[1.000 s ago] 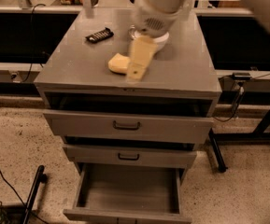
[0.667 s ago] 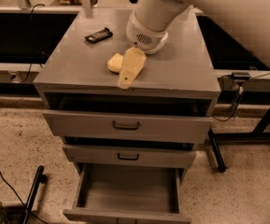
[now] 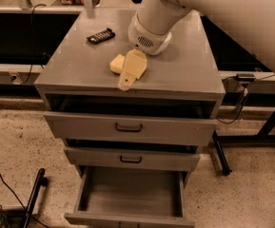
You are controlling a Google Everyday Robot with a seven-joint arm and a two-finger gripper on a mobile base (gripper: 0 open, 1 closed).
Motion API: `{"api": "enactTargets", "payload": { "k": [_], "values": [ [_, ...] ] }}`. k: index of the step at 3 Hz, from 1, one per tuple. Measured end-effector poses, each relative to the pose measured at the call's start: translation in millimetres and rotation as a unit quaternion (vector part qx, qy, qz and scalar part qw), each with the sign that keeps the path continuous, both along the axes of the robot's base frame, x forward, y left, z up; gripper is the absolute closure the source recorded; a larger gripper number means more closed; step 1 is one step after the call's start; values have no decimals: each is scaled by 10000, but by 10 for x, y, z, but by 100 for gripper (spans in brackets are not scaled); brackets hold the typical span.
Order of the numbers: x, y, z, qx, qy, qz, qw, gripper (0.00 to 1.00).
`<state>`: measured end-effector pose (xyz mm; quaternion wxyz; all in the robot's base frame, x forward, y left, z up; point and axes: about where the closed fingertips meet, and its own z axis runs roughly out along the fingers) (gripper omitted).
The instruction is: Place sponge into bottom drawer
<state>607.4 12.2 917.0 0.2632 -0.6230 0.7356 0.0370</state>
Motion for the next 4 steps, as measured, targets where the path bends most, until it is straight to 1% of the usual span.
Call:
{"api": "enactTargets", "payload": {
  "k": [1, 2, 3, 4],
  "values": [
    [58, -110, -278, 263, 154, -367, 9989, 0],
    [273, -146, -508, 658, 138, -747, 9949, 0],
    [436, -92, -610, 1097, 78, -931, 9896, 0],
    [603, 0, -639, 1511, 40, -1046, 9830, 0]
  ]
}}
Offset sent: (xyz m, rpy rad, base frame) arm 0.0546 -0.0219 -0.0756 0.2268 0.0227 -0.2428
